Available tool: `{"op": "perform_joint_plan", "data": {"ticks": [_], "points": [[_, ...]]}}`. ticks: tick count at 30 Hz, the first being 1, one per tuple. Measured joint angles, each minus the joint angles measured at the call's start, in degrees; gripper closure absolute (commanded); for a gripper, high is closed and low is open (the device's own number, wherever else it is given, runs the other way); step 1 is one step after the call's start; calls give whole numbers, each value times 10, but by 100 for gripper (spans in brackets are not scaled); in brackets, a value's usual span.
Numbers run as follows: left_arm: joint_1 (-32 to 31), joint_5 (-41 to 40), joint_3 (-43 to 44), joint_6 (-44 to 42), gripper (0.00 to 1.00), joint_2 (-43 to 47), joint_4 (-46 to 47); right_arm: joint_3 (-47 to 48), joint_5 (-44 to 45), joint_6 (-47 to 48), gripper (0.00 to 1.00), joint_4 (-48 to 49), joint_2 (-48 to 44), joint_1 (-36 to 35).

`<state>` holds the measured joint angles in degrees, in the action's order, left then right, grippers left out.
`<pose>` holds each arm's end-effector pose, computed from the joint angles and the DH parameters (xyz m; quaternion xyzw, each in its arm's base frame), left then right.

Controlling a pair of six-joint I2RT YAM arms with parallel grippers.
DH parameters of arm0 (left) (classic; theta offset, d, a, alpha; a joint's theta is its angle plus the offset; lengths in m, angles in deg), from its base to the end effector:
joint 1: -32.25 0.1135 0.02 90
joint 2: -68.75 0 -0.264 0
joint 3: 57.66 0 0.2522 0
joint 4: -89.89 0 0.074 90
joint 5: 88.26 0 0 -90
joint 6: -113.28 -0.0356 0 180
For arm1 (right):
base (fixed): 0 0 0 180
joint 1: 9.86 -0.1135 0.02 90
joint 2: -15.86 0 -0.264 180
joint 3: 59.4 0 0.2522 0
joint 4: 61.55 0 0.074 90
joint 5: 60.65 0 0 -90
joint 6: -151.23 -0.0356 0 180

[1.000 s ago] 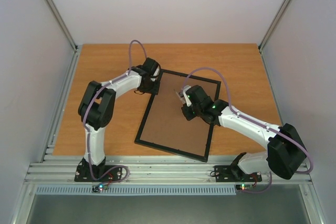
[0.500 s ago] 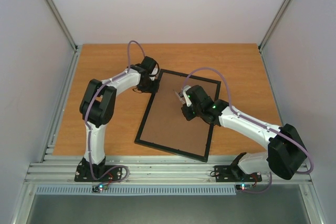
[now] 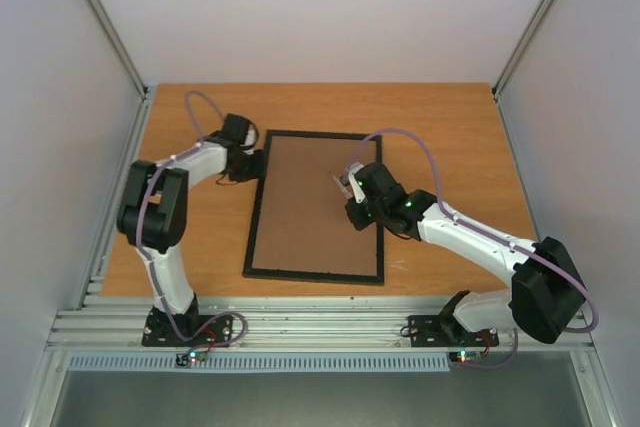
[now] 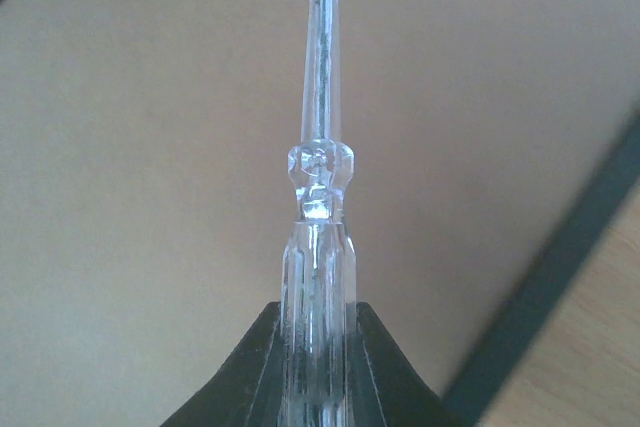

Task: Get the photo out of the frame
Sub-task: Move the photo frame to the center of the board.

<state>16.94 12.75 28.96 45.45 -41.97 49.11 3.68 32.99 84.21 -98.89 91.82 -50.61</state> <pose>0.3742 -0.1095 0.1588 -0.0373 0.9711 -0.1582 0.1749 0.2074 0.1758 0.2292 -0.4870 0.8039 0.0230 0.3406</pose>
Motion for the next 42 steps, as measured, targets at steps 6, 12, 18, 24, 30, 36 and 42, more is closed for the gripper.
{"op": "perform_joint_plan", "data": {"ticks": [6,12,18,24,30,36,42], "points": [[107,12,-141,75,84,91,90,0,-11,0,99,0,-2,0],[120,37,-278,161,70,177,179,0,-23,0,99,0,-8,0],[104,67,-395,249,67,256,250,0,-41,0,99,-1,-21,0],[30,61,-450,300,65,326,240,0,-49,0,99,-5,-31,0],[-75,53,-486,365,59,369,241,0,-50,-1,99,-11,-41,0],[-108,6,-409,327,42,373,123,0,-49,-1,99,-14,-42,0],[-106,-130,-235,143,29,373,21,0,-45,-1,99,-13,-44,0]]}}
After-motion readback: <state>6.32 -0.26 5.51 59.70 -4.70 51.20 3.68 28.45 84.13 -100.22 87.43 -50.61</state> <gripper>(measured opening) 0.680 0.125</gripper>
